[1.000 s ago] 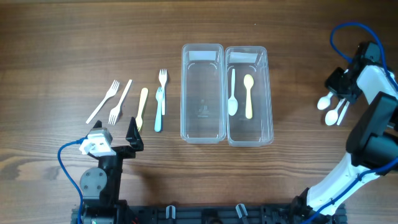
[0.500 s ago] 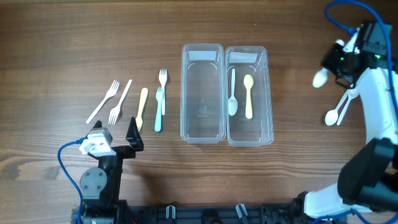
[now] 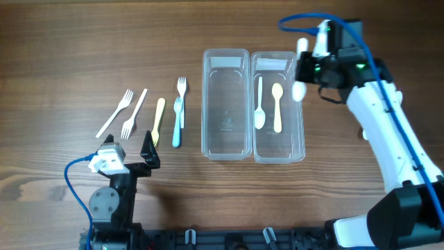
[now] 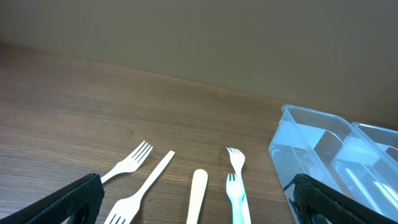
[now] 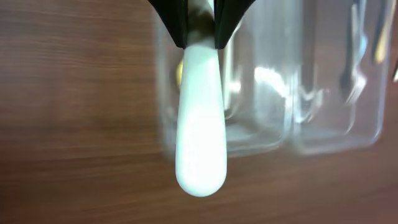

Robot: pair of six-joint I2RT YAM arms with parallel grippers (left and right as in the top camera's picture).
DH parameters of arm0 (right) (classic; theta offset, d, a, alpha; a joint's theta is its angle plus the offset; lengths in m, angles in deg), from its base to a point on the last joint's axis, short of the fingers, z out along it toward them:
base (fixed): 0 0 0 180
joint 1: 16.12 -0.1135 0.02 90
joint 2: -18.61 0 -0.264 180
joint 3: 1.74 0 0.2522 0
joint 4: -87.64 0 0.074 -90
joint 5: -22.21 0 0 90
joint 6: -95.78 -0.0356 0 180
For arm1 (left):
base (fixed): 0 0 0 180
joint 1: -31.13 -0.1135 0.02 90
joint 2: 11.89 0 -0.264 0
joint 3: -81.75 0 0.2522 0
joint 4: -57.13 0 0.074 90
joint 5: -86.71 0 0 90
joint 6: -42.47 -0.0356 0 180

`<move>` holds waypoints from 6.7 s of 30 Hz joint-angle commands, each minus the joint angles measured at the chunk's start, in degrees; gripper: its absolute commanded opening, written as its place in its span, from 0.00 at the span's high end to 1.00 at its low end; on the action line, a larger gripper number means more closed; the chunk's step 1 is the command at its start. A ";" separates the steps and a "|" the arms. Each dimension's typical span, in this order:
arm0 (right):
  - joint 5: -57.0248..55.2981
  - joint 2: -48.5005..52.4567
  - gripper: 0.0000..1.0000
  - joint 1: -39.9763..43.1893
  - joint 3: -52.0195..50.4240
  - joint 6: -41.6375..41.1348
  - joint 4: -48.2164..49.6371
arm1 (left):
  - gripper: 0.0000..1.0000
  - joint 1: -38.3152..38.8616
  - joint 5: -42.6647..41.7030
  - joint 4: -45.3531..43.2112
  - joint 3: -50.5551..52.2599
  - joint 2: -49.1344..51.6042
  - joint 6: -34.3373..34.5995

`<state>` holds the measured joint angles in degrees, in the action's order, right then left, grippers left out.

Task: Pack container
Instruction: 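Carry the white spoon into the right container and release it, then move the right gripper right and grasp another white spoon, then carry the white spoon into the right container and release it, then move the right gripper back and grasp the last white spoon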

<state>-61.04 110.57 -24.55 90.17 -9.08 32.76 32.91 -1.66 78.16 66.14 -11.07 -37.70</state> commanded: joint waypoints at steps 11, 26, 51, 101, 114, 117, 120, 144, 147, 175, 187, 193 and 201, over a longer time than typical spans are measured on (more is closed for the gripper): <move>-5.46 6.38 0.96 -10.05 -2.67 2.86 0.37 | 0.00 0.22 0.33 1.03 -0.42 0.00 0.92; -5.92 4.33 0.39 -9.92 0.31 2.82 -0.13 | 0.00 0.22 0.31 1.03 -0.42 0.00 0.92; -13.46 -1.14 0.48 24.57 -4.70 -7.65 -7.76 | 0.00 0.24 0.33 1.03 -0.42 0.00 0.92; -9.51 22.71 0.96 34.42 -5.03 -6.08 3.41 | 0.00 0.24 0.33 1.03 -0.42 0.00 0.92; 4.31 5.95 0.96 26.84 -2.99 -1.36 4.44 | 0.00 0.22 0.33 1.03 -0.42 0.00 0.92; 5.84 -1.73 0.96 22.25 -2.99 -0.92 4.00 | 0.00 0.22 0.33 1.03 -0.42 0.00 0.90; 7.30 -7.82 0.96 17.09 -2.99 -0.94 3.78 | 0.00 0.22 0.33 1.03 -0.42 0.00 0.92; 5.75 6.80 0.60 -5.11 -5.51 -0.35 6.86 | 0.00 0.24 0.33 1.03 -0.42 0.00 0.92; 5.64 5.84 0.59 -5.09 -4.04 -0.33 6.27 | 0.00 0.22 0.33 1.03 -0.42 0.00 0.92; -13.35 5.95 0.46 40.46 -2.49 -10.12 -6.82 | 0.00 0.22 0.33 1.03 -0.42 0.00 0.92; -12.28 20.68 0.50 42.80 -2.49 -9.03 -2.91 | 0.00 0.22 0.33 1.03 -0.42 0.00 0.92; -12.26 24.94 0.51 42.80 -2.49 -8.70 -1.25 | 0.00 0.22 0.33 1.03 -0.42 0.00 0.92; -10.32 26.60 0.96 42.80 -2.49 -8.61 0.42 | 0.00 0.22 0.33 1.03 -0.42 0.00 0.92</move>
<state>-72.91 134.81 18.20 88.29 -17.84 32.85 32.91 -1.66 78.16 66.14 -11.02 -37.70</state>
